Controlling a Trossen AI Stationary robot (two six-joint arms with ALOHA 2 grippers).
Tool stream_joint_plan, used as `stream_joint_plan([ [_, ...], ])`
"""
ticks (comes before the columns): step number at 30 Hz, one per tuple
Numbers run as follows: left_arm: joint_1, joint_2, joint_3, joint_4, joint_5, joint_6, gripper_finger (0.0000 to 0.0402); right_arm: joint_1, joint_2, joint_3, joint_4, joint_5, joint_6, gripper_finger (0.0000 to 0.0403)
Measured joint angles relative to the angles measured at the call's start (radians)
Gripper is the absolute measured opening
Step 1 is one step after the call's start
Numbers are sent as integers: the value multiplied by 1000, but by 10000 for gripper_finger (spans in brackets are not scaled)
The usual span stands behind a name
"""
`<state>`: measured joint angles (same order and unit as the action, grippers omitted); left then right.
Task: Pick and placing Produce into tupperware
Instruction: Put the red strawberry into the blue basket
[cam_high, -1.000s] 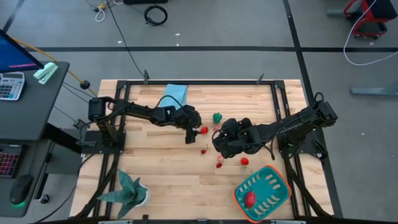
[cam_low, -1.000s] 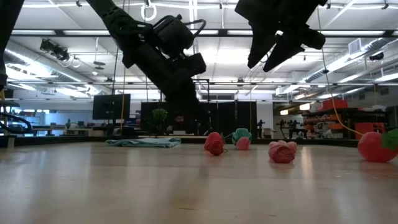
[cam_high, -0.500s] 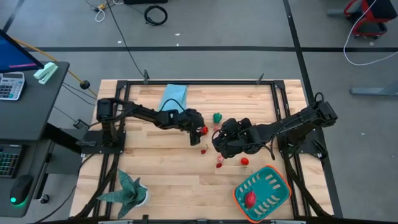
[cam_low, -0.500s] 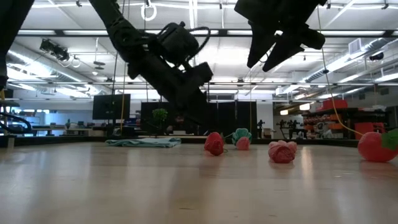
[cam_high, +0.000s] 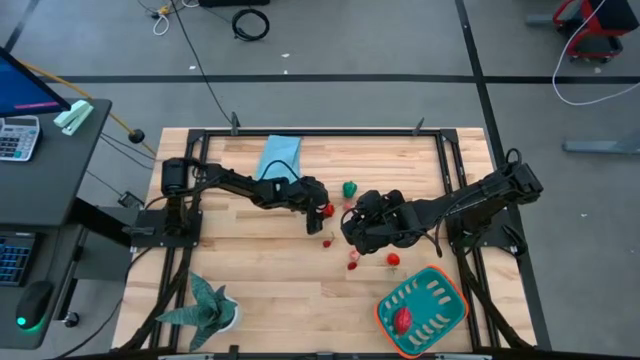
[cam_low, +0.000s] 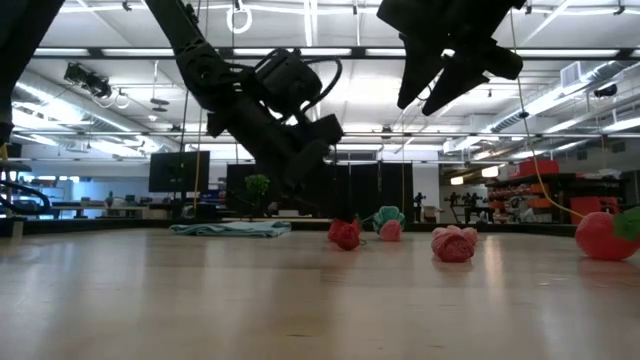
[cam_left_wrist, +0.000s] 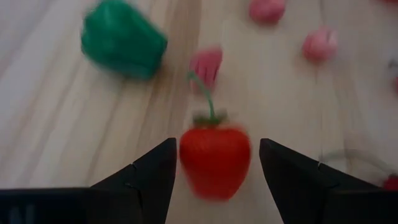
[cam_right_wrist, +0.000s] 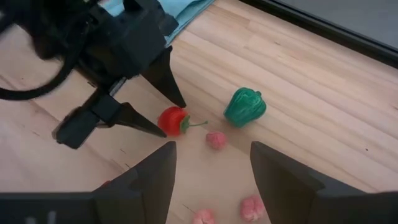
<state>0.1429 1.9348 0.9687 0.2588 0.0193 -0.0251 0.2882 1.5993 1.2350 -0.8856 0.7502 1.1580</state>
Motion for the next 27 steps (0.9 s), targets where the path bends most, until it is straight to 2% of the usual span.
stream_joint_plan([
  [8,1,56,0,40,-4,-16,237,0,0,0,0,0,-9,214],
  [17,-1,55,1,87,-8,-30,198,0,-40,0,-8,19,-8,214],
  [20,-6,55,0,96,-8,-59,196,3,-57,0,-5,37,-8,214],
  [24,-29,55,0,164,-8,-92,211,3,-74,0,-7,113,-11,214],
  [27,-67,55,0,245,9,-102,206,3,-92,0,-7,207,-10,214],
])
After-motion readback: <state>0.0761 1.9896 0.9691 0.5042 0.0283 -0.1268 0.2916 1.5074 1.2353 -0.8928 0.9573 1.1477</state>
